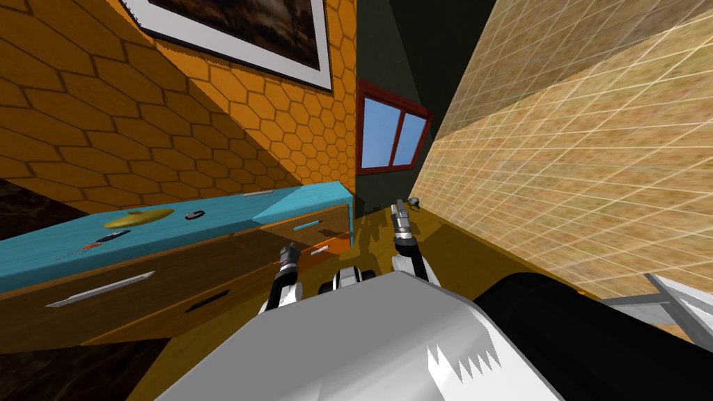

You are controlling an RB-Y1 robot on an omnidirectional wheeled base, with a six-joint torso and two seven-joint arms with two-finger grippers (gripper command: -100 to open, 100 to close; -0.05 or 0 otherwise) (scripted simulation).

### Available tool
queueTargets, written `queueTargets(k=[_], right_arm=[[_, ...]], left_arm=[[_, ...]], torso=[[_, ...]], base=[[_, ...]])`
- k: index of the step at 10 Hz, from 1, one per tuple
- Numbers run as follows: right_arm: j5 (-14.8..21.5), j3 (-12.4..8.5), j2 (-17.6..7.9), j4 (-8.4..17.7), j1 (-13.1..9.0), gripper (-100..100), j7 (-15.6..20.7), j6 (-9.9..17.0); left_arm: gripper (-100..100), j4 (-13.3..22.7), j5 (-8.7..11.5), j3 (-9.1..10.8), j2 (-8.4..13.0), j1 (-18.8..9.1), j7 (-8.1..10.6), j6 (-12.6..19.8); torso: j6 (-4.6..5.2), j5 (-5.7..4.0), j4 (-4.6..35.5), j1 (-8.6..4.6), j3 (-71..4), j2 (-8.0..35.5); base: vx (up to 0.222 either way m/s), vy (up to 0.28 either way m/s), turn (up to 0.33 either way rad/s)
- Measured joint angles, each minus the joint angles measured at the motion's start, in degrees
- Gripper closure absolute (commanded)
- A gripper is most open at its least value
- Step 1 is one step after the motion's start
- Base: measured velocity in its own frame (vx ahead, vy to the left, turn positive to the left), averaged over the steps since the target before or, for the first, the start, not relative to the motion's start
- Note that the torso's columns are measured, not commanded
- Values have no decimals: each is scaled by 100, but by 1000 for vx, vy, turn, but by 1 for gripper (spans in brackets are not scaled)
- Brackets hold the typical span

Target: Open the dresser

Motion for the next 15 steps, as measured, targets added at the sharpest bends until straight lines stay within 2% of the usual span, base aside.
queueTargets(k=[7, 10, 15], right_arm=[[0, -1, -1, 0, 2, 0, 0, 0], [0, -2, -1, -1, 4, 0, 0, -1], [0, 0, 0, 0, 1, 0, 0, 0]], left_arm=[[-100, -14, 13, 18, 850, -27, 11, 88], [-100, -111, 36, 77, 866, -131, 0, 332], [-100, -173, 51, 107, 287, -177, 1, 423]], torso=[[0, -4, 8, -17, 18, 33], [0, -1, 0, -7, 3, 10], [0, -5, 11, -19, 25, 44]], base=[[40, 7, 0], [166, 45, -3], [20, 9, 0]])
